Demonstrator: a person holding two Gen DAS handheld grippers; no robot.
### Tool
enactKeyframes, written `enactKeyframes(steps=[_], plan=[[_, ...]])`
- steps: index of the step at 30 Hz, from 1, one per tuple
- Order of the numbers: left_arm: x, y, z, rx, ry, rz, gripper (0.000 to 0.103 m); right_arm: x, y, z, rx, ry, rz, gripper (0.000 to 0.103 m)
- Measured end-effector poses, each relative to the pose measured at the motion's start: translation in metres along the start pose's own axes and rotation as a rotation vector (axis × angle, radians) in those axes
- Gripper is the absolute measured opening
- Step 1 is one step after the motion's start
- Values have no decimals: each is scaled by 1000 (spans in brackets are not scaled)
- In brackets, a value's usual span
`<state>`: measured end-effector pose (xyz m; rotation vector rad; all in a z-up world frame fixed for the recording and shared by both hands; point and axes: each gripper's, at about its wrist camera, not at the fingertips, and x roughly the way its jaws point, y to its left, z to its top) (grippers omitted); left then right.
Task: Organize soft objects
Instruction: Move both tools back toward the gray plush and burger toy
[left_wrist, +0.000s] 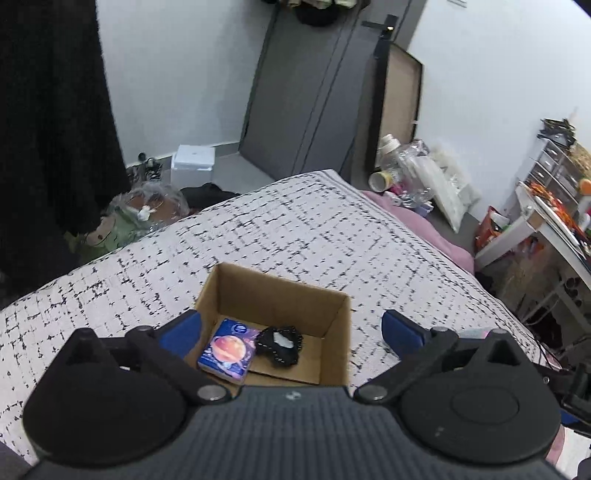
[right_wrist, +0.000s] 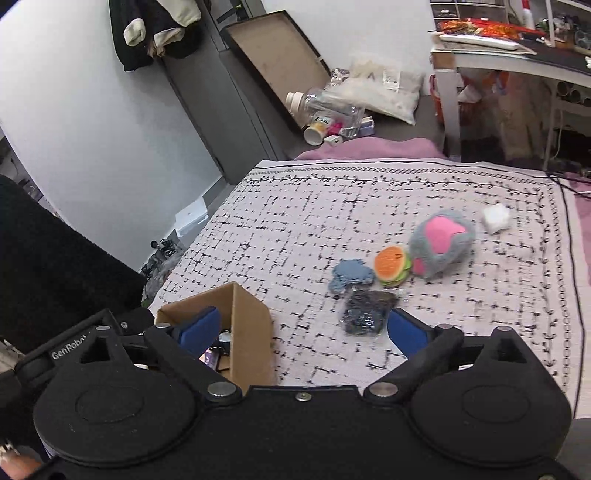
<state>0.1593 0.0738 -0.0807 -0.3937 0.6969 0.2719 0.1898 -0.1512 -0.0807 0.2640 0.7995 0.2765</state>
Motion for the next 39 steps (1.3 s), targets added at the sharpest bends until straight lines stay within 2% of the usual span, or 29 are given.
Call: enactKeyframes(steps=[5, 10, 23, 31, 35, 39], plan=[[-11, -17, -2, 39, -4, -25, 103, -15, -19, -1, 17, -16, -18, 103], [-18, -36, -7, 77, -8, -46, 103, -25, -40, 0, 44, -28, -40, 103], [-19, -88, -24, 195, 41, -99, 103, -34, -94, -3, 125, -60, -66, 103], [-4, -124, -30, 217, 85, -109, 103, -27, -127, -5, 193, -99, -75, 103], [9, -142, -34, 247, 92, -106, 103, -24, -141, -7, 196, -109, -93, 98], [22, -159, -39, 281, 100, -118, 103, -19, -157, -7, 252, -104, -67, 94]])
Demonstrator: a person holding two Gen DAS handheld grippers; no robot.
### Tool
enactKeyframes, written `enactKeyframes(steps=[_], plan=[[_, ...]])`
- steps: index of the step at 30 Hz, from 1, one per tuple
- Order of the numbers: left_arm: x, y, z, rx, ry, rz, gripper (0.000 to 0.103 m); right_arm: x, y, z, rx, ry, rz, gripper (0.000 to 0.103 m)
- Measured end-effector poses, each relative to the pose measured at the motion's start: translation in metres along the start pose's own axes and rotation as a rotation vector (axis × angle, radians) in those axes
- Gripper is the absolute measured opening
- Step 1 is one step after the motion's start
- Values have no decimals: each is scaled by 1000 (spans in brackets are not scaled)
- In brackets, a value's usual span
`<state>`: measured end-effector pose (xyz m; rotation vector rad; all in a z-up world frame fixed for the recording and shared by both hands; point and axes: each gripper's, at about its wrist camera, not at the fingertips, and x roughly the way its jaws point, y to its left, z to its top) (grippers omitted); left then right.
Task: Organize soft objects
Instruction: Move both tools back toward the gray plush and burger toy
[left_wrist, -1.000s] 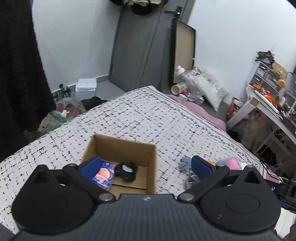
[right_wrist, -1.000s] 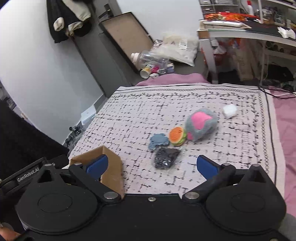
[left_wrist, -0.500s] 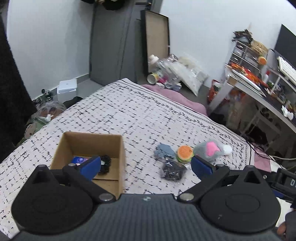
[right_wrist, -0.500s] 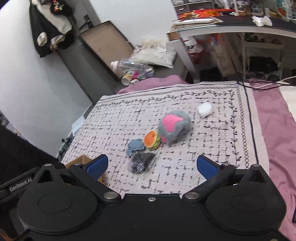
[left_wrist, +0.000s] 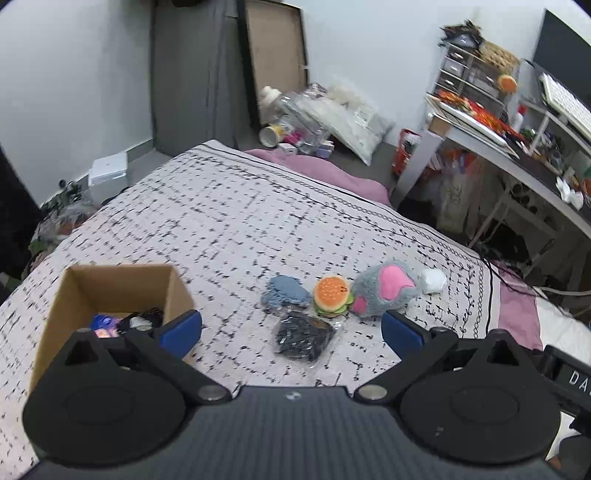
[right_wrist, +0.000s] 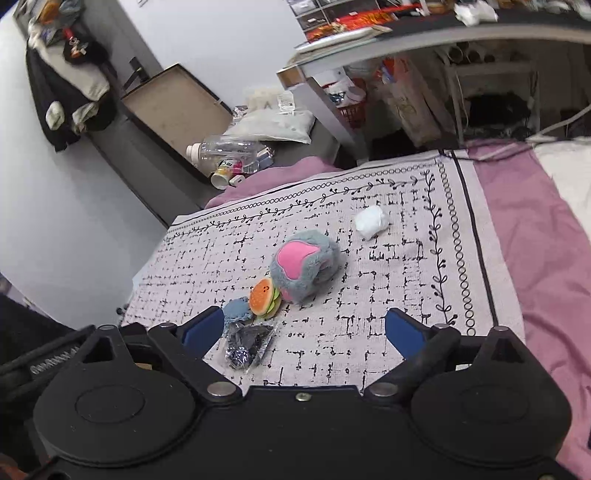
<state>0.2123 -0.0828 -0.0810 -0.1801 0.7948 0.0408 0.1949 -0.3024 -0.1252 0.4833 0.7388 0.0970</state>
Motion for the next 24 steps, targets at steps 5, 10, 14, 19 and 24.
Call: enactKeyframes(steps=[5, 10, 14, 19, 24], plan=[[18, -13, 1, 3, 11, -25, 102, 10, -13, 6, 39, -17, 4, 91], [39, -23, 4, -19, 26, -30, 100, 21, -25, 10, 79, -32, -7, 91], [54, -30, 9, -38, 18, -22, 100, 31, -34, 14, 111, -21, 1, 91], [75, -34, 14, -72, 0, -10, 94, 47, -41, 19, 140, -2, 3, 84], [99, -37, 19, -104, -4, -1, 79, 68, -47, 22, 176, 22, 13, 70]])
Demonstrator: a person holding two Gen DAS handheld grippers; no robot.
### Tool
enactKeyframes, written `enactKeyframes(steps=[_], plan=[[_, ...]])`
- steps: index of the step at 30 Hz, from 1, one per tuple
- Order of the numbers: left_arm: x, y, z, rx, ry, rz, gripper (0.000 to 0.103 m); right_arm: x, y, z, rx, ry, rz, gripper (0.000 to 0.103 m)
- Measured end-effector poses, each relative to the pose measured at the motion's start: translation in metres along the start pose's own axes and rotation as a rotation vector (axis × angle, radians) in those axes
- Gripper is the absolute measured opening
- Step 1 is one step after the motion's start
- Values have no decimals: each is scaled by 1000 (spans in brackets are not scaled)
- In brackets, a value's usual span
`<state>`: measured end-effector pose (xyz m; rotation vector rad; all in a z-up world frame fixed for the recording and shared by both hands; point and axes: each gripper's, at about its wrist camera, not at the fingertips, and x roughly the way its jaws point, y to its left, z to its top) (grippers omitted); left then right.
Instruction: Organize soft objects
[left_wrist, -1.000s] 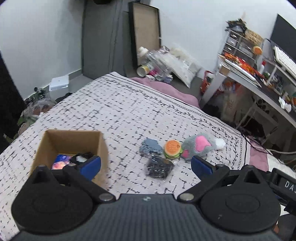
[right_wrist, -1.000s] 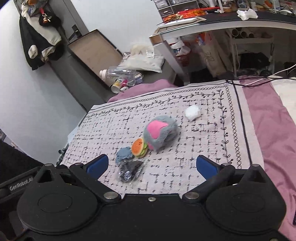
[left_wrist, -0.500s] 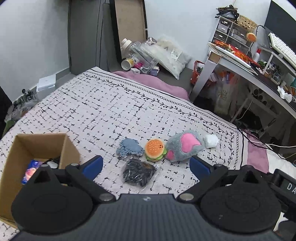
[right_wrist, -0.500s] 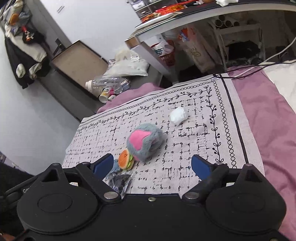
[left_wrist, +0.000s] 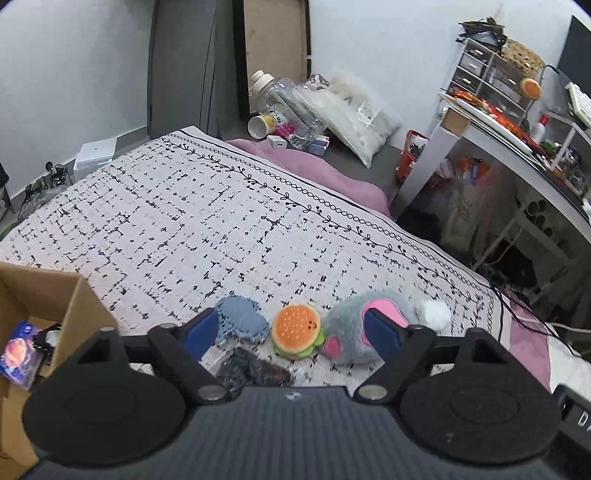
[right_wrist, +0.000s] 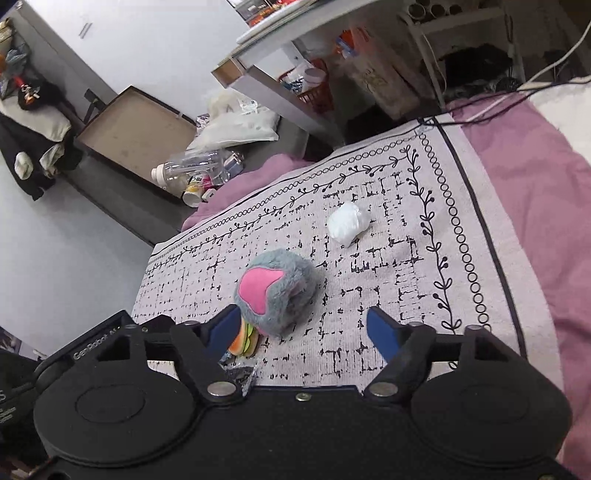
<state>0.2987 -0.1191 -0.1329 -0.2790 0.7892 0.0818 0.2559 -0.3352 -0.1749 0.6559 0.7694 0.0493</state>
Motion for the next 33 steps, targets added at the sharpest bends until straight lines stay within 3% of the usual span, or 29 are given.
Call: enactKeyframes(steps=[3, 5, 7, 14, 20, 24, 27, 31, 33], plan=[[16, -1, 4, -13, 9, 2, 75, 11, -1, 3, 12, 7, 20, 55], [27, -3, 6, -13, 16, 14, 73, 19, -2, 4, 22, 10, 30, 39], [38, -4, 8, -22, 22, 6, 73, 27, -2, 6, 30, 9, 41, 32], [79, -5, 15, -26, 49, 22, 71, 57, -1, 10, 81, 18, 131, 23], [109, -7, 14, -9, 119, 9, 71, 79, 2, 16, 106, 7, 154, 22], [113, -10, 6, 5, 152, -15, 71, 87, -5, 17, 130, 8, 111, 26], [110, -12, 1, 2, 162, -36, 71, 89, -11, 16, 155, 12, 87, 32], [106, -13, -1, -20, 177, -70, 71, 83, -16, 13, 172, 4, 81, 49], [104, -17, -2, -20, 180, -86, 71, 83, -16, 12, 171, 13, 80, 50]])
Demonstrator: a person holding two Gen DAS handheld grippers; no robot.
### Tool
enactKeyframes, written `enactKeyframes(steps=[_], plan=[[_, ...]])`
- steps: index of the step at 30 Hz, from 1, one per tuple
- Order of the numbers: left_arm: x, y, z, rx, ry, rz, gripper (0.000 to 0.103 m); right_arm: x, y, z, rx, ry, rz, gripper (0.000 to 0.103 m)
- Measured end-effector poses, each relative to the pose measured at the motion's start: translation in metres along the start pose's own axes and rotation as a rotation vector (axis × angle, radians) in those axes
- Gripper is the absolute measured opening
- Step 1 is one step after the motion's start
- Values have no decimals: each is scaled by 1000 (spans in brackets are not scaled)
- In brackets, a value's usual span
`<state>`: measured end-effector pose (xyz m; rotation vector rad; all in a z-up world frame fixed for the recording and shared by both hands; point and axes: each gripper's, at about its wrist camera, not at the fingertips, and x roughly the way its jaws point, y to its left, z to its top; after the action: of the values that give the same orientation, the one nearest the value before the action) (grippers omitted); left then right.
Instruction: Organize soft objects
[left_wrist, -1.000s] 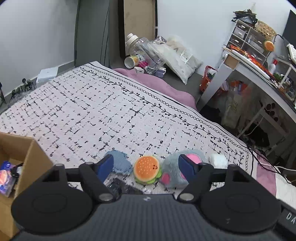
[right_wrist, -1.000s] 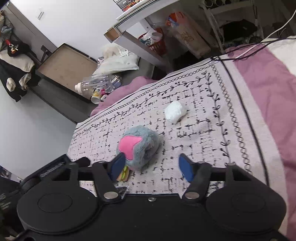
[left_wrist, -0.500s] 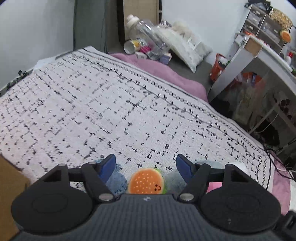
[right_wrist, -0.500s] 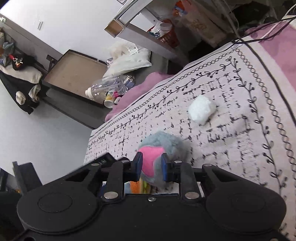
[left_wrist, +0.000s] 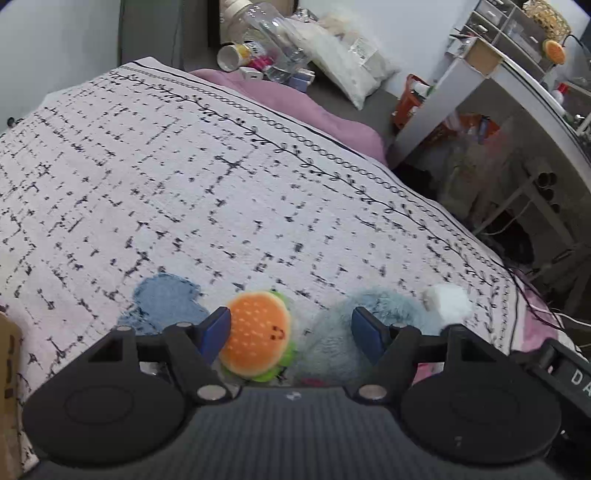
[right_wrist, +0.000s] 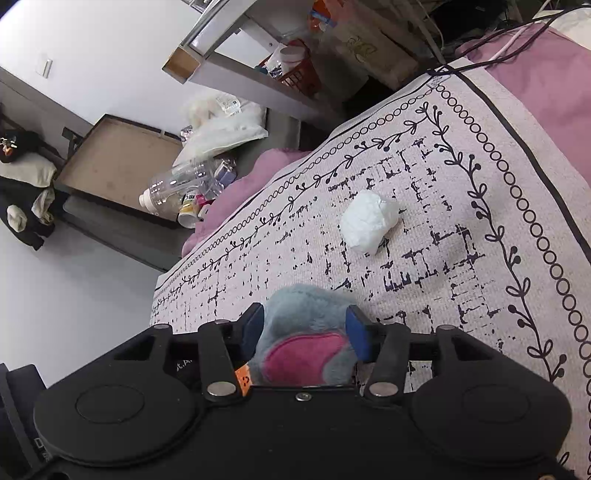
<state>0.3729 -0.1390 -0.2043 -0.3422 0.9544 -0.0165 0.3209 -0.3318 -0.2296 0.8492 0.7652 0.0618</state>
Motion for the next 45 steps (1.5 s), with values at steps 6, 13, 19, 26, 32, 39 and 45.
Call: enactKeyframes(steps=[6, 13, 19, 26, 32, 39, 45], plan=[[3, -3, -8, -49, 28, -44, 71, 9, -8, 0, 32, 39, -40, 43], [7, 6, -16, -171, 71, -120, 63, 11, -5, -2, -28, 96, -88, 34], [0, -1, -18, -195, 99, -190, 39, -7, 8, -3, -65, 77, -97, 20], [-37, 5, -29, -191, 62, -239, 34, -38, 24, -8, -97, 45, -70, 20], [-74, 23, -24, -215, 3, -273, 32, -57, 56, -20, -148, 16, -30, 20], [-121, 54, -20, -247, -67, -293, 32, -77, 100, -41, -215, 3, 13, 20], [-155, 83, -16, -261, -124, -302, 32, -91, 133, -63, -265, -14, 45, 20]])
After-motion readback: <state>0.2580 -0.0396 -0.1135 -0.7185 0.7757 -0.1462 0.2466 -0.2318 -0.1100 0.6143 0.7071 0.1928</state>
